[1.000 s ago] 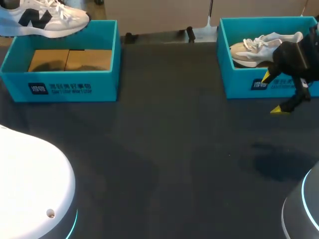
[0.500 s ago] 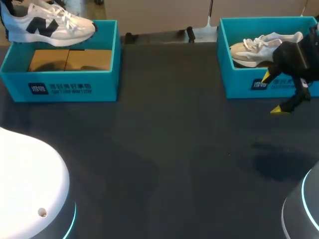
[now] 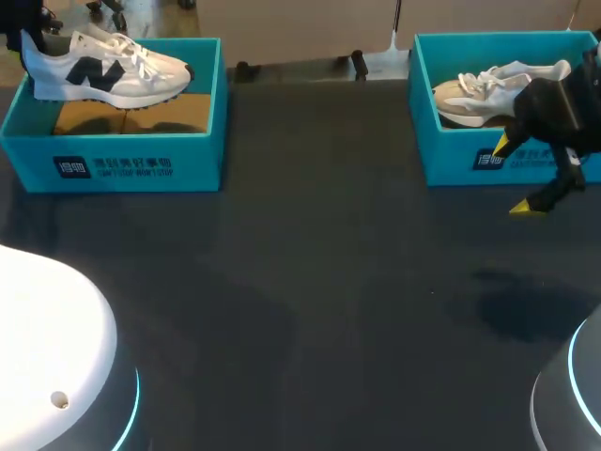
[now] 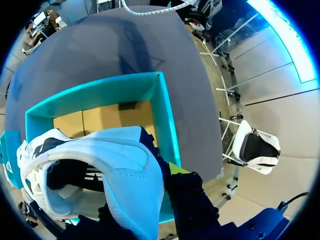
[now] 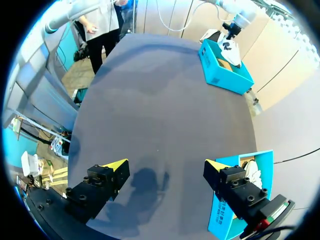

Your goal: Take the shoe out of the shoebox, open the shoe tongue, remove and reinsert the insole, then place the shoe into the shoebox

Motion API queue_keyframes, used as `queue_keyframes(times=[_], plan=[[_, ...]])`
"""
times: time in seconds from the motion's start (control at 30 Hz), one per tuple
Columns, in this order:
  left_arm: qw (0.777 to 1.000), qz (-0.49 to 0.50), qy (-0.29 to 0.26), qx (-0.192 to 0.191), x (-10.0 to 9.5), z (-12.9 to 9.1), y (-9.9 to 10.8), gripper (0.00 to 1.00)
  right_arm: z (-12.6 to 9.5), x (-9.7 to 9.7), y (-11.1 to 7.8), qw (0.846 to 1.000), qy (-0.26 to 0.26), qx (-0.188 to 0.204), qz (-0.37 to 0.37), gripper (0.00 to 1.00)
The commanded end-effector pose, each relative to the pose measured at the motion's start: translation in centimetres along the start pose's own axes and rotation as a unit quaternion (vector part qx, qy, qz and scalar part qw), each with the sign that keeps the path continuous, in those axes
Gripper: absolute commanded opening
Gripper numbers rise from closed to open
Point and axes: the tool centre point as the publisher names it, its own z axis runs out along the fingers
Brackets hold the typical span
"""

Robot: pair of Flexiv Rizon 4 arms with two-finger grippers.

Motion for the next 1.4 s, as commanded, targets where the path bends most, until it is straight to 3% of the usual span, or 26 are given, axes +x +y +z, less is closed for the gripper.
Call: queue_keyframes(times=[0.03,0.4,0.97,1.4], plan=[[1.000,-0.003,0.003,-0.002,-0.4,1.7,0.6,0.00,0.2,-0.2,0.1,1.000,0.002,0.002,0.001,1.00],[1.000,-0.002,0.008,-0.001,-1.3,4.0,-0.6,0.00,0.2,-0.2,0.1,1.000,0.002,0.002,0.001,1.00],[0.999,-0.020,-0.009,-0.023,-2.4,5.3,-4.2,0.00,0.2,-0.2,0.1,1.000,0.002,0.002,0.001,1.00],[0.999,-0.044,-0.014,-0.020,-2.5,7.0,-4.9,0.00,0.2,-0.2,0.1,1.000,0.002,0.002,0.001,1.00]])
